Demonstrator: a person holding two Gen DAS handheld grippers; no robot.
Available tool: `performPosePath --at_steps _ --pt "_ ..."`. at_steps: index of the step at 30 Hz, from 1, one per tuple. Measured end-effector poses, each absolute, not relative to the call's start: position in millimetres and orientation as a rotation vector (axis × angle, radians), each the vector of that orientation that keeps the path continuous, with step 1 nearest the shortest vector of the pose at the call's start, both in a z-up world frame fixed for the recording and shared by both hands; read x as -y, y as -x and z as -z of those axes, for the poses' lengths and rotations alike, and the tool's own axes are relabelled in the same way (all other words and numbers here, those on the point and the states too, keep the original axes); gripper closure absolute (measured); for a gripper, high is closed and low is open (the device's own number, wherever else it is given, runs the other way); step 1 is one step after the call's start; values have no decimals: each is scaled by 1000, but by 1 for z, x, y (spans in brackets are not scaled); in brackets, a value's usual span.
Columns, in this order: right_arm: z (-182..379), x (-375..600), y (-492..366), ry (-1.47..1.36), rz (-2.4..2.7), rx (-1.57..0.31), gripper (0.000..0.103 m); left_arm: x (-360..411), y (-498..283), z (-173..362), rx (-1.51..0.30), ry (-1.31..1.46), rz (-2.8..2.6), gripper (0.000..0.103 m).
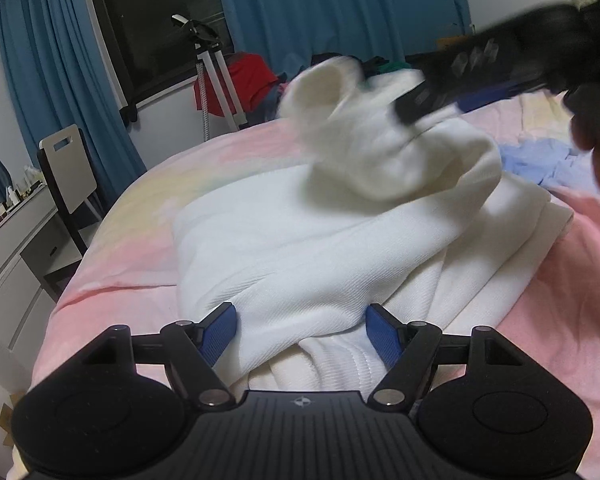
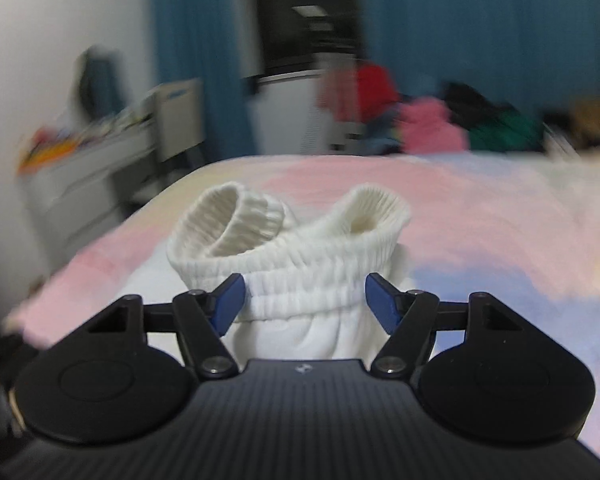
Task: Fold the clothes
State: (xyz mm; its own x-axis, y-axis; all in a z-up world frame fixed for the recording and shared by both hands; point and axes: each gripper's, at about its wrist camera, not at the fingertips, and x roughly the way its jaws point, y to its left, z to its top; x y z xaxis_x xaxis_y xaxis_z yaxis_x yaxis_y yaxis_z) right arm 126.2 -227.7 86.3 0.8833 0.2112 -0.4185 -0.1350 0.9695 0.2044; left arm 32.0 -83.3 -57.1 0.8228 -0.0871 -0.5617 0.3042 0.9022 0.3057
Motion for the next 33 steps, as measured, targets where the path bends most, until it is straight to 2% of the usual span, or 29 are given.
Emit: performPosePath --at_steps 4,8,11,16,19,27,29,30,31,33 --pt "-76 287 -123 -522 13 -493 32 80 -28 56 -563 -391 225 30" --pt "-59 318 -123 -834 -75 -516 31 77 -22 53 -543 -365 263 28" --pt "-45 323 -128 -939 -86 -549 27 80 -18 56 -526 -402 270 26" --pt "-54 313 -129 -874 -149 -547 27 84 -15 60 -510 -454 255 24" --pt "-60 298 -131 -799 -196 -559 15 84 -13 61 -499 -468 247 23" --pt "-53 270 -152 -615 -155 -628 16 87 -11 63 -457 -484 221 22" --pt "-49 272 -155 -624 -125 -632 37 89 -10 65 -433 -496 215 21" --pt "-50 275 -153 -630 -118 -629 44 90 -9 66 -421 -501 212 21" --pt "-51 278 -151 -637 -112 -626 57 92 -9 67 -410 -505 209 21" --pt "-57 282 -143 -657 -128 -594 64 95 -9 67 -388 -513 199 21"
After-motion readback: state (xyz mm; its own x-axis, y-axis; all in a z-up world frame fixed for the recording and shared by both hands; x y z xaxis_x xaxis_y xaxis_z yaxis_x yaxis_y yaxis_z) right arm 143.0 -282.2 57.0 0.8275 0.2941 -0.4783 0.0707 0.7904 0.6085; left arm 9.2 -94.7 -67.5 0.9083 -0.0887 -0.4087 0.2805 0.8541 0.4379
